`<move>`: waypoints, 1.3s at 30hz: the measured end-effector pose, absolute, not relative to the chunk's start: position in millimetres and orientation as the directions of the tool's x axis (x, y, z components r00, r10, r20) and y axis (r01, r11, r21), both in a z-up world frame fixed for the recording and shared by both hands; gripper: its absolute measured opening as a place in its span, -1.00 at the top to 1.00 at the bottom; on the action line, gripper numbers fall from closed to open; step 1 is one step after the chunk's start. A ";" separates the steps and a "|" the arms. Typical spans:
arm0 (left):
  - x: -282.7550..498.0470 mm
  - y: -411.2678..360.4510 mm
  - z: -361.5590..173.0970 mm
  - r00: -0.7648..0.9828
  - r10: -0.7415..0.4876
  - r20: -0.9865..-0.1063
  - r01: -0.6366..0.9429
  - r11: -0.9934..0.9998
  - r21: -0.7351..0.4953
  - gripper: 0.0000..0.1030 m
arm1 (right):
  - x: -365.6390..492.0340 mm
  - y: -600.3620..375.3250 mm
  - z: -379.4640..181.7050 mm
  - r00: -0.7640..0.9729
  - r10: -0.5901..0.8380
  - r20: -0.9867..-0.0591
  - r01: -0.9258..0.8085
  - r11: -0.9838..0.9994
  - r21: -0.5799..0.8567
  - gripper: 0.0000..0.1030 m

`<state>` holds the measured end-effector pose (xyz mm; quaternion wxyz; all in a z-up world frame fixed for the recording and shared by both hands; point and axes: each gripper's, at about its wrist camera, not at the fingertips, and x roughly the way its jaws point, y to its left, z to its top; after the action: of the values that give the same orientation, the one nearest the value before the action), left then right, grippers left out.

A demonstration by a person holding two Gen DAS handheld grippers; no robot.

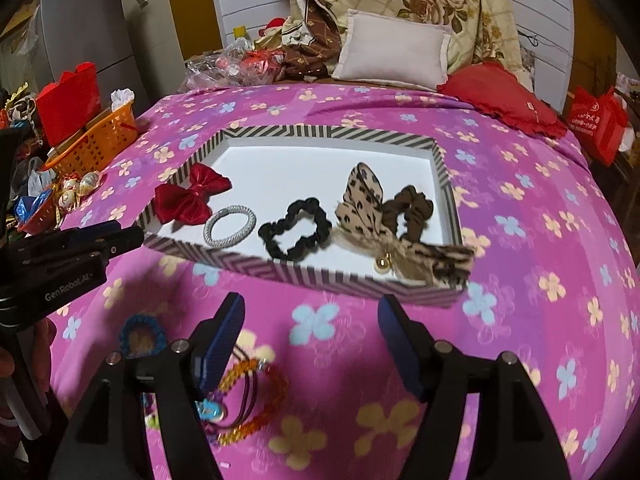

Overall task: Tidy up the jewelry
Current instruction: 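Open both grippers to release the bangle and scrunchie in the tray, then withdraw both tools from the tray toward the beaded bracelets on the bedspread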

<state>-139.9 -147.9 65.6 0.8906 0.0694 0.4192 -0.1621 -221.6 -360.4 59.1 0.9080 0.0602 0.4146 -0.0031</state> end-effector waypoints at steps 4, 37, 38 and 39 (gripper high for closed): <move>-151.0 -142.3 67.4 0.600 -0.227 -0.767 0.342 0.940 -0.011 0.82 | -235.1 -357.2 59.1 0.653 0.041 -0.756 0.056 0.993 0.102 -0.42; -226.2 -105.6 92.8 0.655 -0.213 -0.725 0.314 0.949 0.005 0.82 | -305.1 -333.5 91.7 0.695 0.051 -0.717 0.038 0.994 0.107 -0.54; -227.5 -105.2 93.4 0.656 -0.212 -0.725 0.313 0.950 0.006 0.82 | -305.7 -332.8 92.0 0.695 0.051 -0.717 0.037 0.994 0.106 -0.55; -228.5 -104.7 93.9 0.657 -0.211 -0.724 0.313 0.950 0.008 0.82 | -306.5 -331.8 92.3 0.695 0.050 -0.717 0.036 0.994 0.104 -0.55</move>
<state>-228.5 -104.7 93.9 0.9077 0.0659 0.3884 -0.1443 -306.5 -331.8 92.3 0.9189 0.0549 0.3906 0.0038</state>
